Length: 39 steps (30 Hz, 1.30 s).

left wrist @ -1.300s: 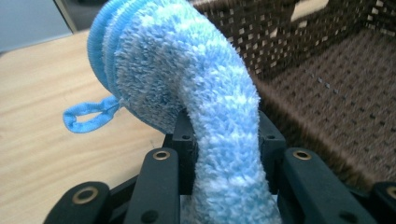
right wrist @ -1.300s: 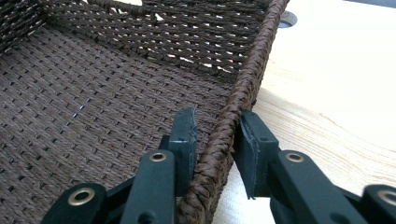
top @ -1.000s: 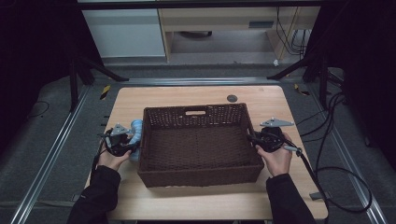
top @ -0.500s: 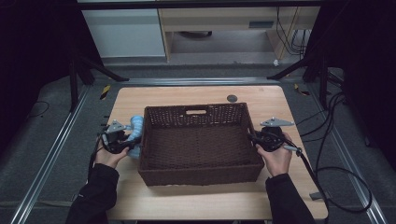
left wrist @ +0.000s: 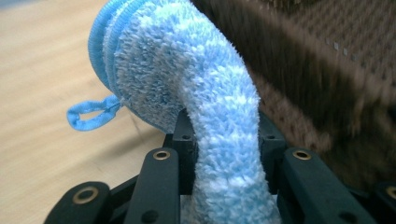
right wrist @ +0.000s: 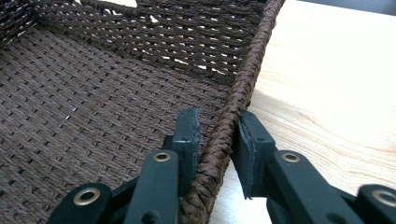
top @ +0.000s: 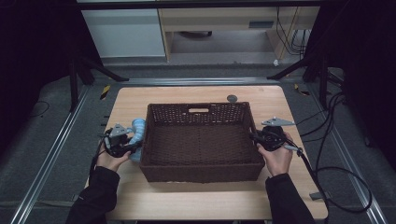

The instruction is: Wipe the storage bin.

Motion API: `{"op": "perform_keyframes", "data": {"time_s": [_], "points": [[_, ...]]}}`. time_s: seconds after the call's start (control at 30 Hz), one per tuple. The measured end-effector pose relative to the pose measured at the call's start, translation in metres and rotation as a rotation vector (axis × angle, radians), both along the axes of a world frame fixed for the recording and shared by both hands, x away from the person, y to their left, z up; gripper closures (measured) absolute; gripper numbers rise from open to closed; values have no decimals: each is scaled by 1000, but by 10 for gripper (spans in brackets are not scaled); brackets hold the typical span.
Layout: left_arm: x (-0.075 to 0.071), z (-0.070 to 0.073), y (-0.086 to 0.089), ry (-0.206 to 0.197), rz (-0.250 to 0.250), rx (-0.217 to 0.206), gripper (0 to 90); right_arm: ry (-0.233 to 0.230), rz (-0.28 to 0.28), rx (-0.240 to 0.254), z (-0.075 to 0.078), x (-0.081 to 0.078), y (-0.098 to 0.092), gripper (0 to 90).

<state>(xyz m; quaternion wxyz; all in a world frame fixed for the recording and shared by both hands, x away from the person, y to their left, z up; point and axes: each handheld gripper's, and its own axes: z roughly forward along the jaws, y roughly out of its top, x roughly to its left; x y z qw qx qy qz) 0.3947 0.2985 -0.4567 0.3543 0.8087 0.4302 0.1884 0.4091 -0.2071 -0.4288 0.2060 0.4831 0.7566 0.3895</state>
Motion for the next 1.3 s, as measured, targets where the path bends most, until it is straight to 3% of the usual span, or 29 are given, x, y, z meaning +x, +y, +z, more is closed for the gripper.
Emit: {"op": "perform_keyframes", "data": {"time_s": [0.13, 0.27, 0.33, 0.5, 0.57, 0.67, 0.83, 1.1, 1.2, 1.3], "points": [[1, -17, -7, 48, -17, 29, 678, -1, -14, -2, 0, 0, -3, 718], [2, -14, -5, 43, -13, 17, 679, -1, -19, 2, 0, 0, -4, 716], [3, -8, -3, 27, -6, 7, 679, 0, -19, 7, -1, 0, -4, 714], [-1, 21, 1, -64, -3, -50, 679, 0, -17, 9, 0, 1, -5, 712], [-4, 30, 0, -94, -9, -47, 679, 0, -17, 10, -1, 1, -5, 712], [-8, 33, -1, -107, -17, -36, 680, 0, -17, 13, -1, 0, -5, 713], [-10, 20, 0, -71, -24, -16, 680, -7, -30, 23, -1, 1, -5, 719], [-10, -12, -1, 32, -39, 20, 680, -9, -43, 22, -1, 5, -2, 718], [-9, -12, -1, 33, -36, 18, 680, -9, -37, 26, -2, 6, -2, 710], [-10, -3, 0, 5, -30, 7, 680, -8, -29, 25, -1, 7, -3, 685]]}}
